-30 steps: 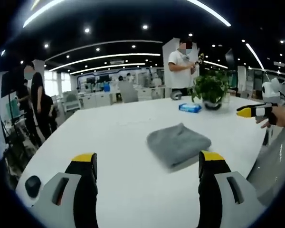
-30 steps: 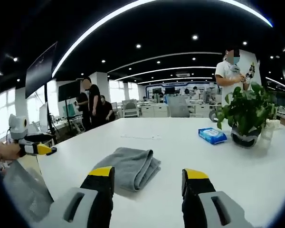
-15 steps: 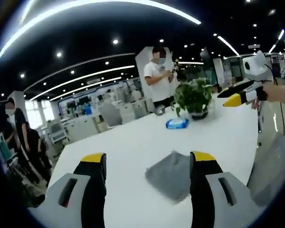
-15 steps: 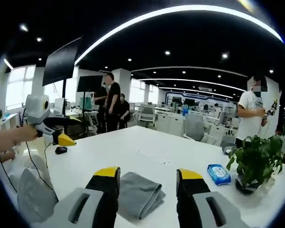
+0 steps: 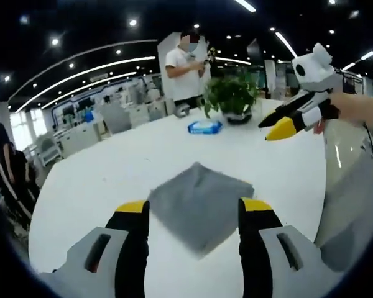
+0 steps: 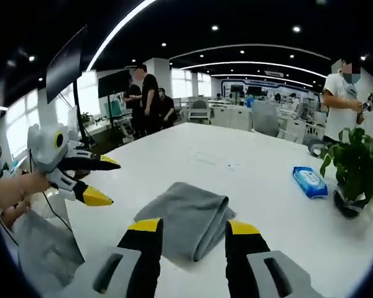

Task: Open the folded towel by lifting each exposed corner and separating the folded layers until the towel lies flat within the target outline without major curled edges

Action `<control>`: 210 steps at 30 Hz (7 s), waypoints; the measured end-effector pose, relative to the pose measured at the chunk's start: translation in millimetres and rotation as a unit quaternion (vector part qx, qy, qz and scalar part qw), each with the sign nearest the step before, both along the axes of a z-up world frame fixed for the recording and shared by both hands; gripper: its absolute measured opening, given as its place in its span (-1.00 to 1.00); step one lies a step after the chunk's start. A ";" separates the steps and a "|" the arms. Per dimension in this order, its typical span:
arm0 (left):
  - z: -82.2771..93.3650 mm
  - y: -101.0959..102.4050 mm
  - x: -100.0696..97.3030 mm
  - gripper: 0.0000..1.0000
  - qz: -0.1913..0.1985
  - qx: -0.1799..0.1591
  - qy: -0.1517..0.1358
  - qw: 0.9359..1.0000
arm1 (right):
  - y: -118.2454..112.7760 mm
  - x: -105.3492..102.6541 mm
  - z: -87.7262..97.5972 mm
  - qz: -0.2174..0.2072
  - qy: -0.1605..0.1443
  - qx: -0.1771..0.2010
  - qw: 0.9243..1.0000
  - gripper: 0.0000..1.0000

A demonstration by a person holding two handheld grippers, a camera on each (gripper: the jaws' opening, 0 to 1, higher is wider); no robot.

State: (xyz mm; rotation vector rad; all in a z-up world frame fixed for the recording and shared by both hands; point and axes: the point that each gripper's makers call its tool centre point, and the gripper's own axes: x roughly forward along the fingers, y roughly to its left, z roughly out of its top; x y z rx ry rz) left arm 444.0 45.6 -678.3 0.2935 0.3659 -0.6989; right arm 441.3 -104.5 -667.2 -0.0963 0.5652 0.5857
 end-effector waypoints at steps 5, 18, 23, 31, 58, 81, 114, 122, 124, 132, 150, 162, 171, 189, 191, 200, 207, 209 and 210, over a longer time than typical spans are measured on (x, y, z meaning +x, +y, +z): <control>-23.6 -13.6 2.7 0.14 -0.020 0.015 0.014 1.000 | -4.2 1.6 7.2 -0.004 -0.007 -0.009 1.000 -0.22; -56.3 -81.6 -1.5 -0.01 -0.097 0.023 0.019 0.995 | -8.8 14.4 -11.5 0.006 0.020 -0.039 0.999 -0.37; -74.1 -104.0 -9.0 -0.09 -0.115 0.058 0.012 0.992 | -10.7 9.1 -25.3 -0.005 0.051 -0.042 0.998 -0.45; -85.3 -109.2 -3.6 -0.19 -0.104 0.093 0.003 0.990 | -16.0 -8.5 -48.1 -0.028 0.071 -0.032 0.997 -0.60; -105.6 -120.3 5.9 -0.90 -0.139 0.180 -0.014 0.974 | -6.3 -28.1 -105.7 -0.046 0.129 0.017 0.990 -0.77; -59.5 -97.5 -60.0 -0.93 -0.034 -0.043 0.112 0.992 | 18.2 -63.9 -65.2 -0.140 0.240 0.362 0.890 -0.31; -40.4 -86.7 -116.0 -0.45 -0.088 -0.059 0.143 0.984 | 27.6 -71.6 -90.9 -0.129 0.215 0.231 0.940 -0.95; -16.0 -65.0 -73.7 -0.46 0.008 -0.179 0.224 0.958 | 50.0 -73.4 -71.9 -0.029 0.108 0.062 0.992 -0.96; -20.7 -66.3 -70.4 -0.46 0.007 -0.173 0.246 0.954 | 55.8 -74.8 -71.2 -0.009 0.092 0.033 0.995 -0.96; -35.0 -82.1 -61.8 -0.34 0.027 -0.185 0.333 0.924 | 67.5 -79.9 -68.7 0.059 0.019 -0.069 0.996 -0.96; -48.8 -76.1 -58.7 -0.69 0.053 -0.188 0.351 0.916 | 93.9 -92.5 -62.1 0.163 -0.077 -0.156 0.971 -0.95; -37.0 -50.4 -52.6 -0.91 0.056 -0.145 0.307 0.939 | 109.3 -103.8 -10.4 0.126 -0.008 0.109 0.986 -0.78; -19.0 -20.9 -47.4 -0.91 0.069 -0.118 0.280 0.950 | 33.2 -65.2 -37.7 0.005 -0.015 0.020 1.000 -1.00; -18.8 8.7 -50.5 -0.91 0.093 -0.112 0.275 0.950 | 95.1 -78.4 -146.3 0.123 0.098 -0.059 0.986 -1.00; -17.7 11.7 -49.6 -0.91 0.096 -0.113 0.274 0.950 | 95.1 -78.9 -145.5 0.121 0.102 -0.052 0.986 -1.00; -15.5 26.8 -48.2 -0.91 0.110 -0.114 0.268 0.950 | 84.5 -80.1 -145.5 0.112 0.111 -0.047 0.986 -1.00; -16.5 42.9 -47.7 -0.91 0.128 -0.117 0.263 0.949 | 62.4 -80.6 -145.9 0.079 0.138 -0.034 0.987 -1.00; -18.9 47.9 -47.2 -0.91 0.132 -0.117 0.263 0.949 | 56.6 -80.4 -146.1 0.072 0.142 -0.034 0.987 -1.00; -19.5 49.4 -47.3 -0.91 0.134 -0.117 0.263 0.948 | 54.7 -80.2 -146.1 0.069 0.143 -0.034 0.987 -1.00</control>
